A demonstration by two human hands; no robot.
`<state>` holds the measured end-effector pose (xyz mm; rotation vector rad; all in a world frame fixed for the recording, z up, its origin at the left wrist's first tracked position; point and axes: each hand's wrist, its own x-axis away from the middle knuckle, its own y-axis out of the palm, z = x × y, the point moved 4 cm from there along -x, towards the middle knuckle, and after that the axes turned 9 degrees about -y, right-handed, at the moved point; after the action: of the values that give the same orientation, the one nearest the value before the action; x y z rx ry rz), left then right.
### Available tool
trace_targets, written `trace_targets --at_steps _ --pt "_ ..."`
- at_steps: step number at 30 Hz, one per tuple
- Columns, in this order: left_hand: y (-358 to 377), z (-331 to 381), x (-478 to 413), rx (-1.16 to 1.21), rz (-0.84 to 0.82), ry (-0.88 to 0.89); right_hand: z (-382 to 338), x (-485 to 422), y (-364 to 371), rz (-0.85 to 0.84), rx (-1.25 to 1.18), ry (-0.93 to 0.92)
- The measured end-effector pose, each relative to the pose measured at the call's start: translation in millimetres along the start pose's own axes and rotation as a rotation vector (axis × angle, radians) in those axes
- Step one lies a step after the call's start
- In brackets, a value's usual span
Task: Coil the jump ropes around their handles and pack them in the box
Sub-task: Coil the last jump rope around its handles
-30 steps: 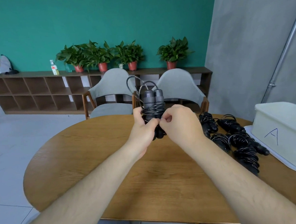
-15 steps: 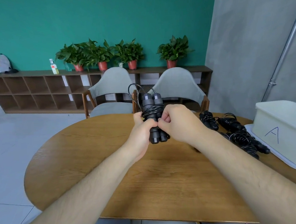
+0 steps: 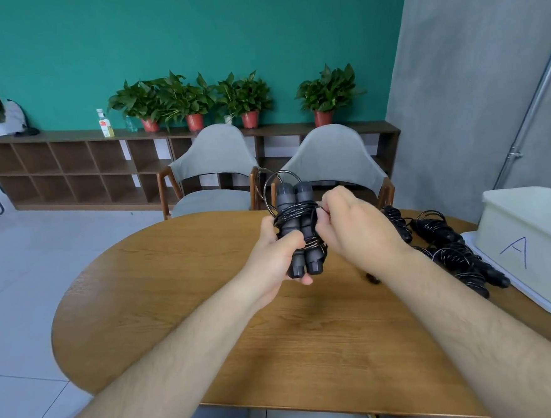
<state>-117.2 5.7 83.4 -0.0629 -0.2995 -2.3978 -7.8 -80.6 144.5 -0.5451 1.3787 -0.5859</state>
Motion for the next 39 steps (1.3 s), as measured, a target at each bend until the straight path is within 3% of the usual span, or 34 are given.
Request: trace_targets --at_steps 10,17,22,28,33,39 --pt "-7.9 -6.9 -11.5 -0.035 -0.006 -0.066 14.8 19.6 13.9 -0.042 -0.325 0.368" --pt "13.8 -8.6 -22.2 -0.061 -0.017 -0.044 15.9 28.2 26.7 -0.067 -0.717 0.629" --pt "28.3 -29.9 -32.9 -0.211 0.045 -0.060 29.4 50.9 29.0 -0.060 -0.722 0.731" --pt "51.9 -79.6 -47.2 -0.638 0.069 0.066 52.9 110.2 39.0 -0.098 -0.639 0.923" --pt "71.6 -128.6 -56.7 -0.536 0.090 0.025 62.9 163.3 52.7 -0.133 -0.547 1.018" --pt "78.8 -159.1 -76.2 -0.621 0.078 0.043 70.8 198.3 71.6 -0.074 -0.538 1.111"
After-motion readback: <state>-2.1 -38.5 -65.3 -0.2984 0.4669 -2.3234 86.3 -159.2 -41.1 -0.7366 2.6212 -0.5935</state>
